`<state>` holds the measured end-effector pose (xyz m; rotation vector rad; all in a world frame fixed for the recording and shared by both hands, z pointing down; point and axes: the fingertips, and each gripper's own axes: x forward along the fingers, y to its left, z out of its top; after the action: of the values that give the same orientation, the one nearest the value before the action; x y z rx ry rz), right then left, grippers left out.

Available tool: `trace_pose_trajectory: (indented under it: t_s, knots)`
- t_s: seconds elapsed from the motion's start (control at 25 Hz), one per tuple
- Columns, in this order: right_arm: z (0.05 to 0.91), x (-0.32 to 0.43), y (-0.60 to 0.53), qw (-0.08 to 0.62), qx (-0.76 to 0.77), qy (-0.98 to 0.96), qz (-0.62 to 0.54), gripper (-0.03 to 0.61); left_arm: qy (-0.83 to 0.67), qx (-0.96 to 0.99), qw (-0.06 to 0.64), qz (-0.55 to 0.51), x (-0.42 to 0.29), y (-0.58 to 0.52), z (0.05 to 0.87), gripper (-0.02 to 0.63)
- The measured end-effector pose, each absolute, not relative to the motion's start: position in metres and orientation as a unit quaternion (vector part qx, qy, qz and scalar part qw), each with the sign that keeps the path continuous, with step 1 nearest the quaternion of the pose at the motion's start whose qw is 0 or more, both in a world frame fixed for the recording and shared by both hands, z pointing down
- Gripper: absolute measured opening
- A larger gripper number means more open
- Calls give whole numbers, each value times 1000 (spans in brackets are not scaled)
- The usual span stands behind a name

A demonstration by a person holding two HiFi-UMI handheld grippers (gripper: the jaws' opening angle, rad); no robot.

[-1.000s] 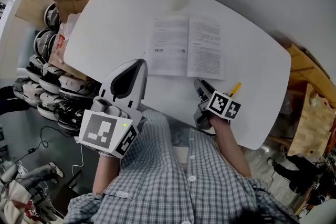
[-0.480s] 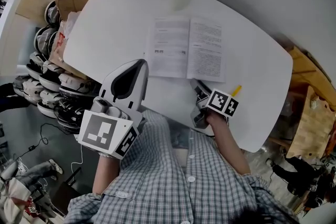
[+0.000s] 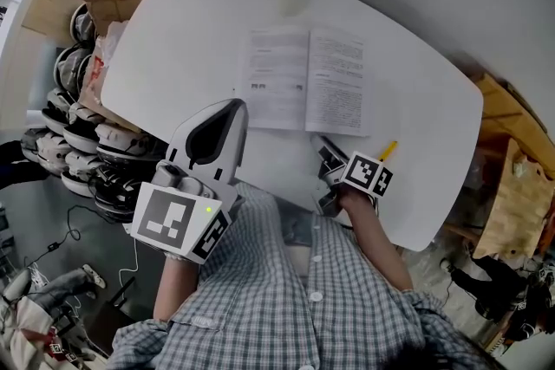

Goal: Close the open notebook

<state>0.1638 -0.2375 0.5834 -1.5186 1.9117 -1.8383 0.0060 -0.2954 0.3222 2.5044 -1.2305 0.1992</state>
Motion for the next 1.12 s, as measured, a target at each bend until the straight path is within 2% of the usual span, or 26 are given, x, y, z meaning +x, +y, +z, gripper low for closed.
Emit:
trace_pose_trajectory:
  t_s: [0.84,1.0,1.12]
  knots:
    - [591,182,-255,100,-539,559,-622,140,-433,880,179,72,8,-303,329,6]
    - [590,188,-253,96,-558,557,-608,84,-434,880,178,73,7,-301,328,5]
    - [581,187,-255,65,-580,586,-562,60,-437,879,178,71,3,-301,328,5]
